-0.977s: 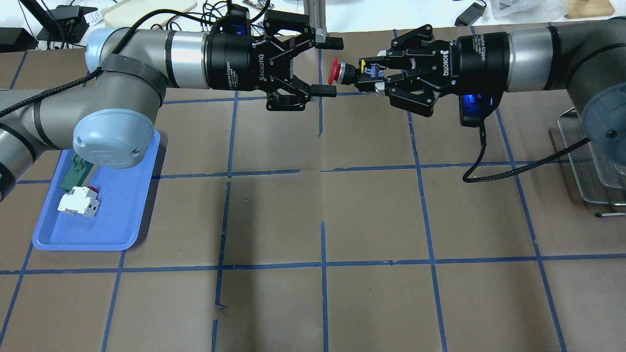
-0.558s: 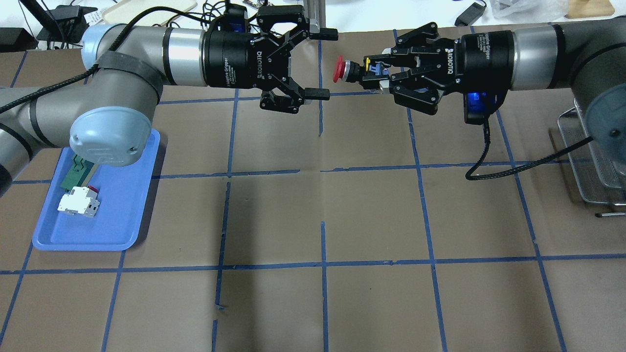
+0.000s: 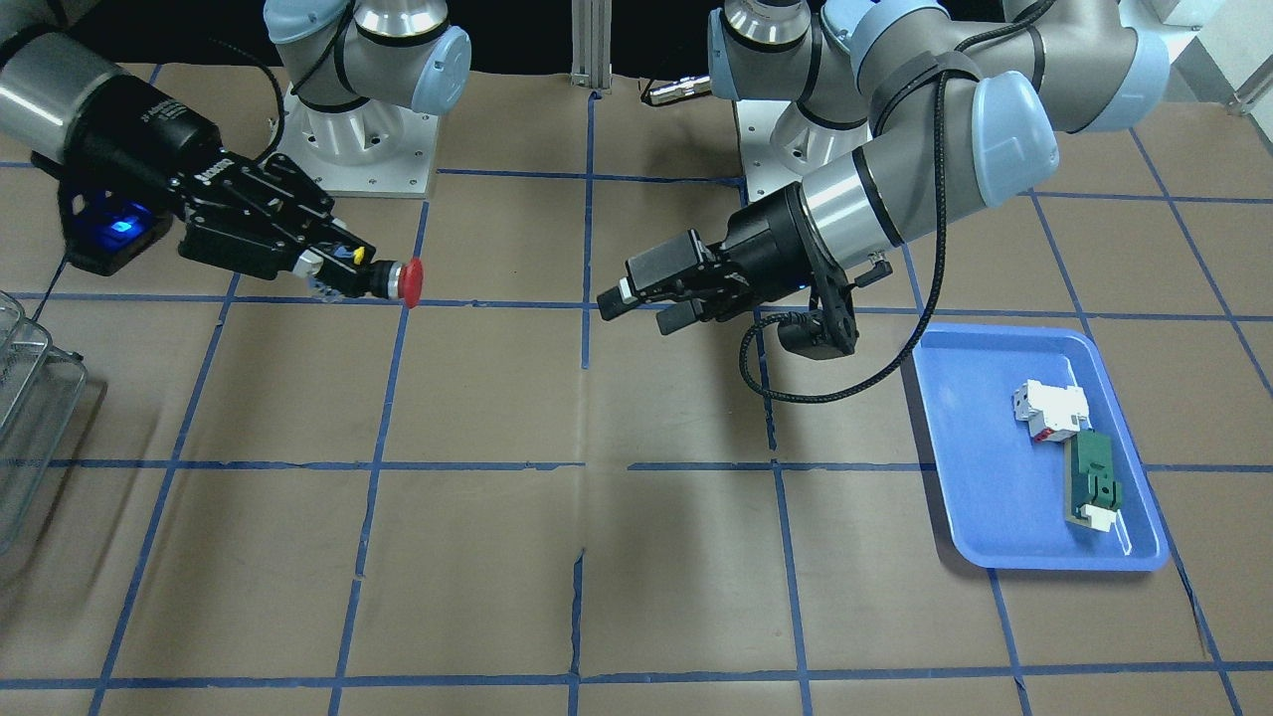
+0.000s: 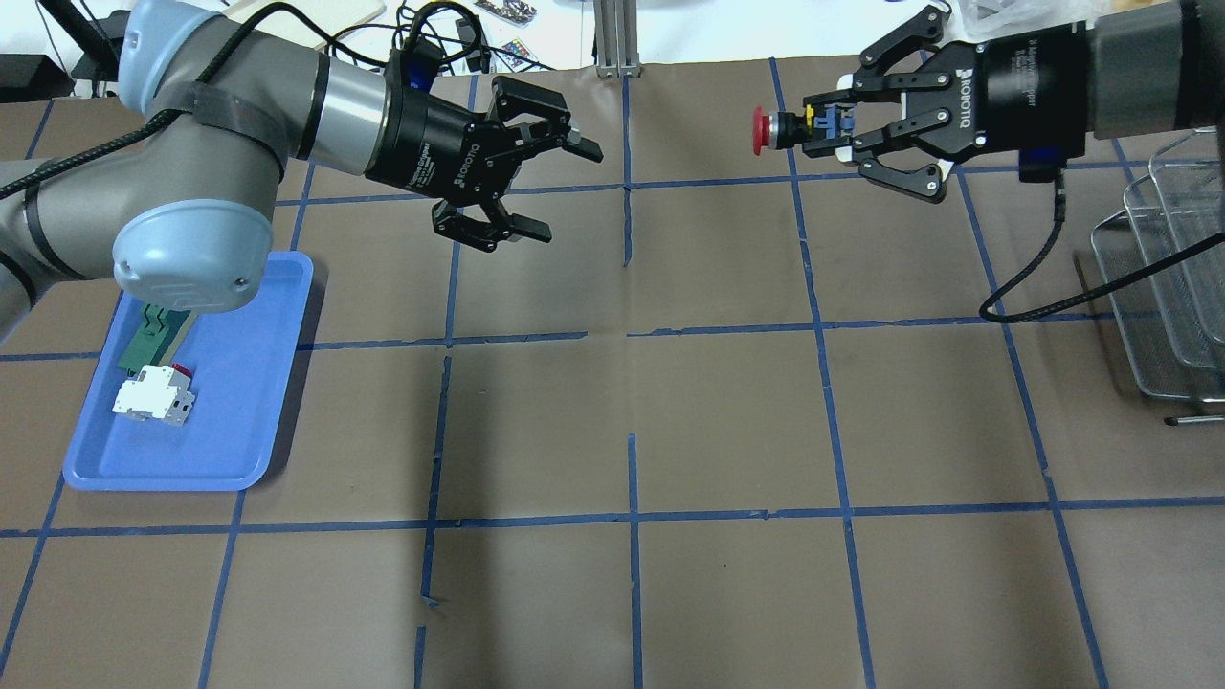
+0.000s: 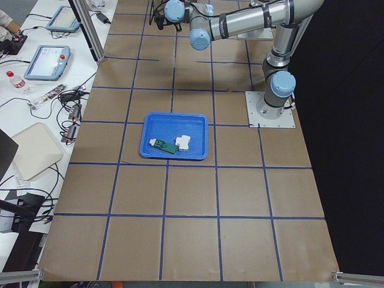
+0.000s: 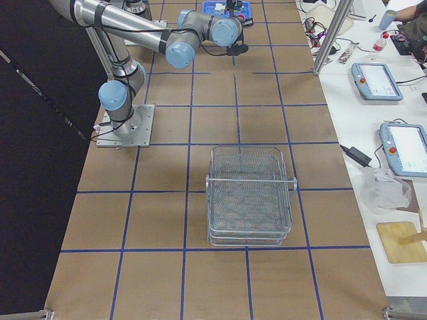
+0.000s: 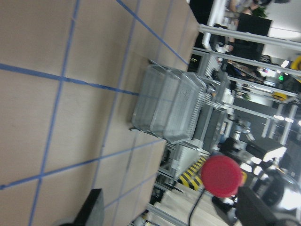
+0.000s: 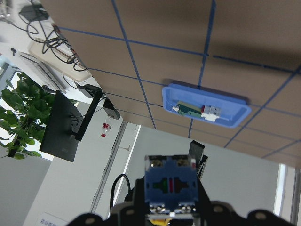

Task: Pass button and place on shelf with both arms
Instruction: 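Open the left gripper and pull it back while the right gripper carries the button away, then lower the button with the right gripper into the wire mesh basket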

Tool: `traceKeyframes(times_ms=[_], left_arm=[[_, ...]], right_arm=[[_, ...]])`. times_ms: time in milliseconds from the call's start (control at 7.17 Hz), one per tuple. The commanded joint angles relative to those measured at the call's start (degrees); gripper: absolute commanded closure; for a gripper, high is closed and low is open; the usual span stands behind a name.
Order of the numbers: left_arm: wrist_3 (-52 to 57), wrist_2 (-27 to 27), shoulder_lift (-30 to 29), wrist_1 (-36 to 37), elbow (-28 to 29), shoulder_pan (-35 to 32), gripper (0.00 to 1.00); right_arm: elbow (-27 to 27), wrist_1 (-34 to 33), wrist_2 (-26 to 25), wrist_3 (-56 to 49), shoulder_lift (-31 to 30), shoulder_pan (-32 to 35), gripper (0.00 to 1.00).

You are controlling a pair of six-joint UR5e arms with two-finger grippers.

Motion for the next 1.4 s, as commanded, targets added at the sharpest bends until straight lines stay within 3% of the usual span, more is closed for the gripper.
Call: traceKeyframes(times_ms=[0,140,279,558,698,837,1256], left_arm=[[-0.3,20.0,0.1,-1.3,2.9,-1.1,0.00],[0.2,26.0,0.3,-5.8,5.7,-1.7,0.00],[1.3,31.8,0.1,-11.5,9.6,-2.4,0.00],[11.2,40.4,0.6,-19.5,16.3,-2.9,0.00],[15.6,42.0,1.7,-20.7,16.9,-3.1,0.00],[22.0,43.8,2.4,-21.2,16.4,-3.0,0.00],[24.3,43.8,2.3,-24.6,18.0,-2.8,0.00]], right_arm=[[-2.8,-0.2,-15.8,-25.7,0.0,-4.0,1.00],[-3.2,0.2,-22.4,-36.7,0.1,-7.6,1.00],[-3.2,0.8,-25.9,-44.8,0.2,-11.8,1.00],[-3.6,0.2,-37.5,-63.5,0.5,-17.4,1.00],[-3.6,-2.4,-43.5,-68.1,0.5,-17.4,1.00],[-2.9,-9.1,-48.7,-70.5,0.8,-17.5,1.00],[-3.6,-24.6,-55.3,-78.4,10.3,-18.3,1.00]])
